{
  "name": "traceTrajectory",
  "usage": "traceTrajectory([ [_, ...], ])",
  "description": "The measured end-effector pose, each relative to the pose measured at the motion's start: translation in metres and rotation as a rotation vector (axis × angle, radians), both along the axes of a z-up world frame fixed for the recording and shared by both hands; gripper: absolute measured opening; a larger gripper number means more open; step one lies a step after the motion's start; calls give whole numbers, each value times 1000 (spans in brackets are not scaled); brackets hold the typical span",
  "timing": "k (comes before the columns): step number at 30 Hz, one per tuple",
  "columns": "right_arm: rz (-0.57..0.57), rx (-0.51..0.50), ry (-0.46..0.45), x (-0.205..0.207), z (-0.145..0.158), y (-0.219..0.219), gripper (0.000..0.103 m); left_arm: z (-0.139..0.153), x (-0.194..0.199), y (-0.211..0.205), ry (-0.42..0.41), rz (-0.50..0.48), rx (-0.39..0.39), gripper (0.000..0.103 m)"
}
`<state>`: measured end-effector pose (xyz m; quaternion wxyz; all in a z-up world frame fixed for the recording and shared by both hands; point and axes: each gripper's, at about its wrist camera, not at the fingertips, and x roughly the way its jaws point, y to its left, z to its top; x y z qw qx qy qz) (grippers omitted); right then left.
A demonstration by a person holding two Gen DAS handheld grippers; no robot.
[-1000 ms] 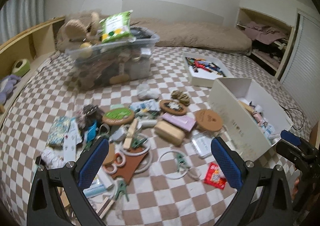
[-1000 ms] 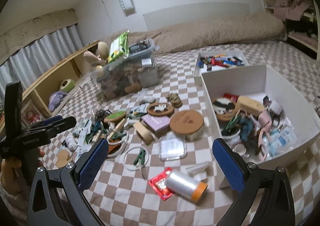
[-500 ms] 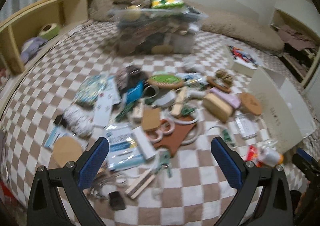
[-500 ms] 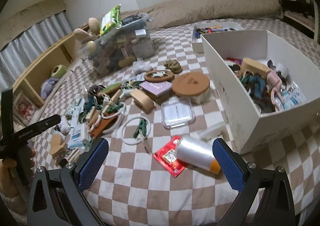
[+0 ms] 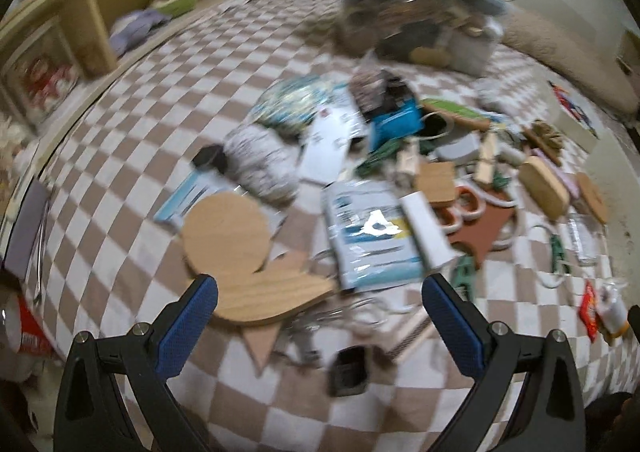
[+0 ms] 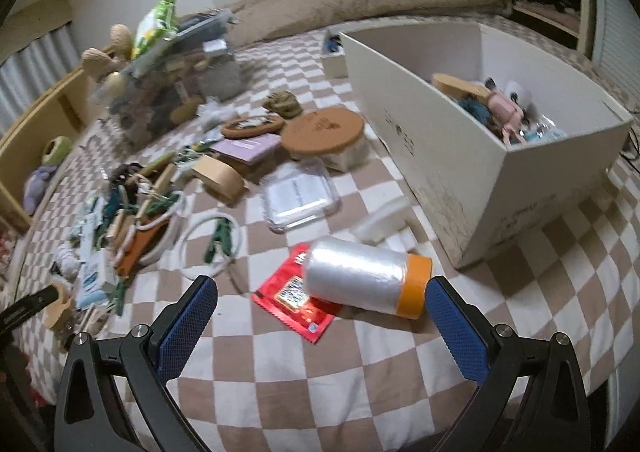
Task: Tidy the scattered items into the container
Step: 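Close the right tool on the clear film roll while the left tool grips the wooden leaf board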
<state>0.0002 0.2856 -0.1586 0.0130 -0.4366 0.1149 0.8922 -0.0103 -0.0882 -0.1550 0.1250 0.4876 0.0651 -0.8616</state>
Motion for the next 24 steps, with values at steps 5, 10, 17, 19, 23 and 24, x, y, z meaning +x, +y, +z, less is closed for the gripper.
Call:
traceTrajectory([
  [5, -37, -10, -16, -4, -9, 2, 103, -10, 4, -15, -42, 32, 5, 103],
  [10, -63, 13, -25, -10, -16, 1, 103, -21, 4, -24, -86, 42, 28, 103],
  [17, -102, 81, -15, -14, -20, -1, 103, -32, -2, -29, -140, 65, 42, 103],
  [19, -131, 95, -16, -13, -21, 2, 103, -34, -3, -30, -146, 71, 40, 103],
  [23, -137, 115, -18, -15, -21, 2, 103, -37, -7, -31, -158, 71, 45, 103],
  [24, -132, 113, -30, -16, -23, 2, 103, -38, -8, -32, -161, 70, 49, 103],
])
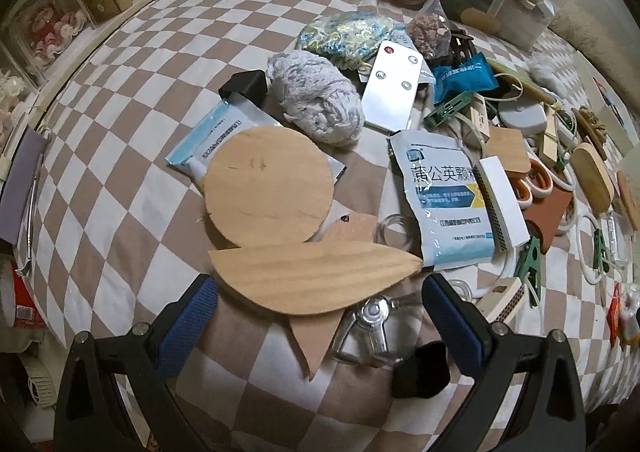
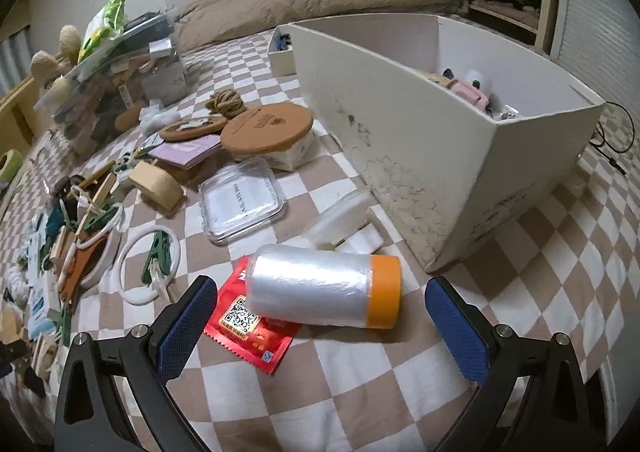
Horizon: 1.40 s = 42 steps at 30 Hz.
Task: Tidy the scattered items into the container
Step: 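Close the right tool on the clear film roll while the left tool grips the wooden leaf board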
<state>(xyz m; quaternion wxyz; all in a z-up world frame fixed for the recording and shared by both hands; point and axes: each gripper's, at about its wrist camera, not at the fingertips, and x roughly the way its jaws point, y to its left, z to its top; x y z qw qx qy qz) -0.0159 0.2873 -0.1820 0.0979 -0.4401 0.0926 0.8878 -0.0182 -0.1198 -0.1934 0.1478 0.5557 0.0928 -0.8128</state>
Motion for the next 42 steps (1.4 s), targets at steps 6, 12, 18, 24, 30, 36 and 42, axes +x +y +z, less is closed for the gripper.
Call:
traceTrajectory([
  [6, -23, -39, -39, -5, -12, 4, 103, -3, 0, -9, 21, -2, 82, 98],
  [12, -26, -86, -58, -10, -19, 5, 103, 3, 5, -8, 56, -24, 122, 98],
  [18, -43, -137, -52, -12, -22, 12, 102, 13, 8, -2, 102, -50, 105, 98],
  [24, -28, -143, -60, -12, -22, 9, 84, 21, 7, 5, 135, -78, 91, 98],
  [30, 49, -161, -29, -8, -13, -1, 83, 25, 10, 11, 143, -86, 78, 98],
  [36, 148, -173, -12, -4, -3, -14, 83, 27, 10, 18, 150, -102, 82, 98],
  [42, 231, -182, -9, 2, 4, -28, 83, 31, 12, 30, 163, -130, 88, 98],
])
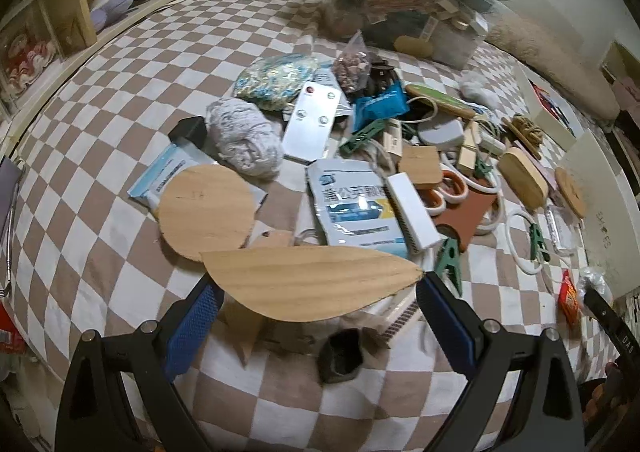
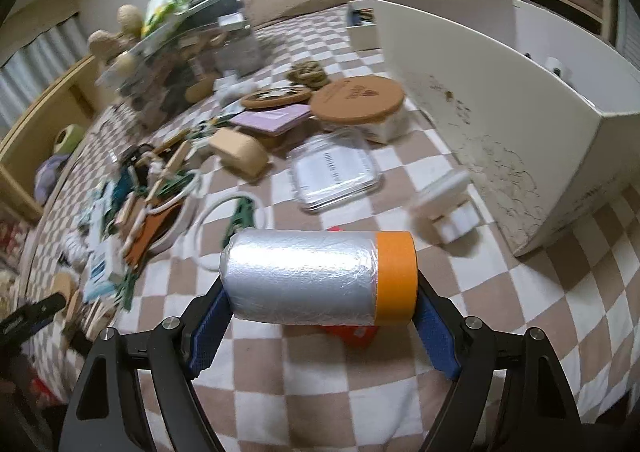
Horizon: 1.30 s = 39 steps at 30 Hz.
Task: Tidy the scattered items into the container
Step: 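Close the right tool on the clear film roll while the left tool grips the wooden leaf board, then lift the film roll and wooden leaf board and carry both toward the shoe box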
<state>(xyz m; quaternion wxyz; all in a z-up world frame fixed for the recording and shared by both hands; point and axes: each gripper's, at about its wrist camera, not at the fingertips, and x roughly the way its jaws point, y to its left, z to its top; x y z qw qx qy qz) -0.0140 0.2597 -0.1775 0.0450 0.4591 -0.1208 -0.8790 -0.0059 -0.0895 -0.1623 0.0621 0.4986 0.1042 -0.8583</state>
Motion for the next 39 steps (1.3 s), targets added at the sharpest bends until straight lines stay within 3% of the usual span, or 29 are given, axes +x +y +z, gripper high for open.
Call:
traceTrajectory([
  [16, 113, -14, 31, 10, 21, -11, 83, 17, 2, 24, 40, -56, 15, 98],
  [39, 97, -39, 198, 2, 92, 36, 83, 71, -19, 73, 170, -129, 64, 98],
])
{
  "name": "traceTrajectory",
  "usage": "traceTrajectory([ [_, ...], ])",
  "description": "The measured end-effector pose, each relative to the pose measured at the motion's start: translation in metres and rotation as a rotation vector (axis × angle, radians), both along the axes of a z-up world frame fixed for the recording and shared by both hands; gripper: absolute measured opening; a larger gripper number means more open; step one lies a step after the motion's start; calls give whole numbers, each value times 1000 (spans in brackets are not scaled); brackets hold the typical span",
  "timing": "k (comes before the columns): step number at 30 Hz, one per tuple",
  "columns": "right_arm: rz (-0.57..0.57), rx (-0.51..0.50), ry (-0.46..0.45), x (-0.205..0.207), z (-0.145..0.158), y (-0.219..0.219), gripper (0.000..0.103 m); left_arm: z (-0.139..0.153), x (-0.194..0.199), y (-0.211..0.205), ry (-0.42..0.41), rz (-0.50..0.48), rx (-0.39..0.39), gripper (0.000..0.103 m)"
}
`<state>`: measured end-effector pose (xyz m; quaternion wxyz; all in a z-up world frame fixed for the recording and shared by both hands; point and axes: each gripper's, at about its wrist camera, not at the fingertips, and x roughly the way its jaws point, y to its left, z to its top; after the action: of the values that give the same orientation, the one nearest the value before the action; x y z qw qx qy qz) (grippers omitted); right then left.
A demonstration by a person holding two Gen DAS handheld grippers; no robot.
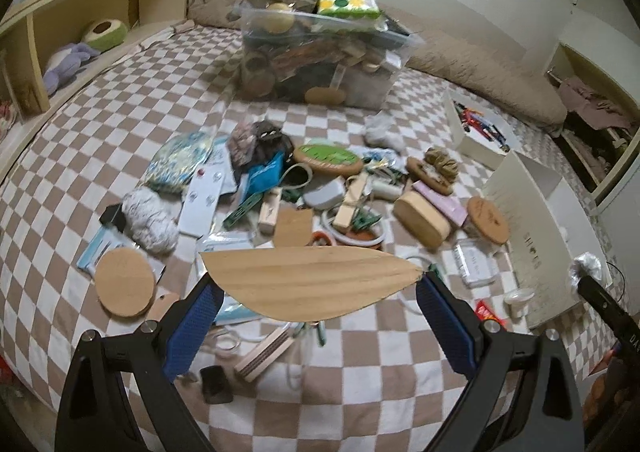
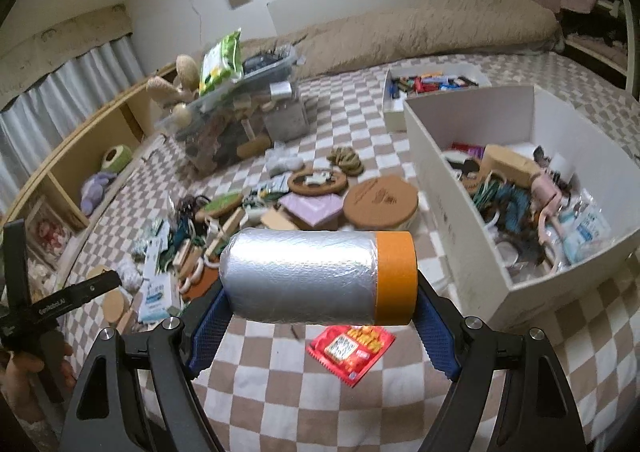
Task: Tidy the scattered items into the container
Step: 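Lift the film roll and wooden leaf board and carry both toward the shoe box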
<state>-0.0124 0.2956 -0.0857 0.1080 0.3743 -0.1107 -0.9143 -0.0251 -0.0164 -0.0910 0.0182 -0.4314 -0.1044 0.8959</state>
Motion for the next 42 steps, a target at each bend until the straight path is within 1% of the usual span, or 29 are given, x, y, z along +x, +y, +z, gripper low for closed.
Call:
traceTrajectory([
  [4, -2, -21, 34, -2, 14, 12, 83, 12, -4, 10, 26, -13, 5, 98],
  [10, -4, -110, 46, -10, 31, 37, 83, 29, -10, 23, 63, -32, 9, 98],
  [15, -20, -121, 68, -15, 46, 54, 83, 41, -16, 38, 88, -55, 1, 98],
  [19, -40, -121, 90, -19, 57, 70, 83, 54, -23, 57, 117, -93, -16, 98],
  [25, -74, -182, 99, -25, 68, 104, 83, 72, -34, 89, 156, -159, -19, 98],
  [31, -121, -157, 114, -30, 77, 132, 83, 81, -44, 126, 185, -231, 5, 98],
  [36, -159, -137, 112, -40, 80, 157, 83, 86, -53, 160, 197, -294, 15, 98],
  [40, -181, -129, 91, -52, 76, 175, 83, 86, -61, 187, 197, -344, 25, 98],
  [42, -188, -121, 63, -61, 70, 185, 83, 85, -65, 200, 195, -369, 30, 98],
])
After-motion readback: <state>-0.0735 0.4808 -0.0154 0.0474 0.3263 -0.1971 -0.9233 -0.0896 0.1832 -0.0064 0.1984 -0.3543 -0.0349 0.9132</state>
